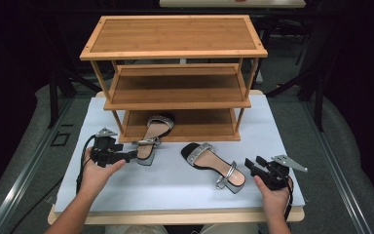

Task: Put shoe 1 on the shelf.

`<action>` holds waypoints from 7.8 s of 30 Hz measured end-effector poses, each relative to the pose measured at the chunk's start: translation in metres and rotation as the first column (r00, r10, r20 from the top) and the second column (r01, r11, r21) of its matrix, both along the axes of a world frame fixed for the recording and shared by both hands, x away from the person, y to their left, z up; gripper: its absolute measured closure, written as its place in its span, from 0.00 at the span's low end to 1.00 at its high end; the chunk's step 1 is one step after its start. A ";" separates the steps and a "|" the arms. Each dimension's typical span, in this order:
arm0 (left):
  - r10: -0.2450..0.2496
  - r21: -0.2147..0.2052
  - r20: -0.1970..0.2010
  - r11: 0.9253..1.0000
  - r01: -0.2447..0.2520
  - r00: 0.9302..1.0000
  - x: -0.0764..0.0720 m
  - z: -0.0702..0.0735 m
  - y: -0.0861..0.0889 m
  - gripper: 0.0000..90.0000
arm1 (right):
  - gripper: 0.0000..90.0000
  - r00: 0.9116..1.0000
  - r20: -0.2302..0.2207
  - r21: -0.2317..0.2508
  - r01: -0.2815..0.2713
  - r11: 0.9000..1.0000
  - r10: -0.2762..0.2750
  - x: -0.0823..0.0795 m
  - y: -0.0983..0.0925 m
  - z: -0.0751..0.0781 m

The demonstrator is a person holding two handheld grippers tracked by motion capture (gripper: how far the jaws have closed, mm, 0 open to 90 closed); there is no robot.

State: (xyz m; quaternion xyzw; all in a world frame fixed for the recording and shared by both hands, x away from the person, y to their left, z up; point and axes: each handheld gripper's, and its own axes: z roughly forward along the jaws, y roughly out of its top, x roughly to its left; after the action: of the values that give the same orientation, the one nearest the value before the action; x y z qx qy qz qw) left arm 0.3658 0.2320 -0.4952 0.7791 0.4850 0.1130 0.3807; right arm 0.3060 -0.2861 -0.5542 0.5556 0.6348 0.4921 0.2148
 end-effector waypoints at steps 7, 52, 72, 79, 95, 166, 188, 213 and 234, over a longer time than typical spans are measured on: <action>-0.015 -0.039 -0.003 0.999 0.015 1.000 -0.009 -0.015 0.004 0.34 | 0.51 1.000 0.013 0.006 0.001 1.000 -0.001 0.001 0.002 -0.001; -0.150 0.076 0.081 0.987 0.144 0.985 0.018 -0.060 -0.060 0.35 | 0.50 1.000 0.002 0.022 0.001 1.000 -0.001 0.002 0.000 -0.004; -0.134 0.078 0.083 0.989 0.128 0.987 0.063 -0.040 -0.085 0.37 | 0.50 1.000 -0.003 0.034 0.003 0.999 -0.003 0.003 -0.003 -0.005; -0.122 0.063 0.088 0.991 0.116 0.989 0.078 -0.038 -0.089 0.37 | 0.50 1.000 -0.004 0.037 0.003 0.999 -0.003 0.003 -0.003 -0.004; -0.097 0.051 0.083 0.994 0.093 0.992 0.076 -0.046 -0.090 0.37 | 0.50 1.000 -0.003 0.025 -0.004 1.000 0.004 0.003 -0.001 -0.005; -0.071 -0.049 0.036 0.996 0.073 0.997 -0.036 -0.055 -0.001 0.44 | 0.44 0.579 -0.792 -0.341 -0.685 0.644 0.195 0.091 0.138 0.054; -0.067 -0.047 0.041 0.997 0.068 0.997 -0.036 -0.054 0.001 0.44 | 0.47 0.615 -0.759 -0.356 -0.666 0.655 0.213 0.090 0.126 0.064; -0.062 -0.058 0.037 0.996 0.064 0.997 -0.034 -0.054 0.005 0.44 | 0.47 0.695 -0.696 -0.312 -0.520 0.795 0.181 0.135 0.137 0.063; -0.065 -0.064 0.036 0.996 0.067 0.997 -0.034 -0.055 0.002 0.44 | 0.37 0.771 -0.580 -0.275 -0.489 0.828 0.263 0.111 0.133 0.099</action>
State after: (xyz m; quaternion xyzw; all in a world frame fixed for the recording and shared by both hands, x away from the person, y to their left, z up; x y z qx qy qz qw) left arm 0.3314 0.2336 -0.5503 0.7798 0.4560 0.0977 0.4176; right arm 0.4166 -0.1529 -0.4554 0.4668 0.8573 0.2128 0.0419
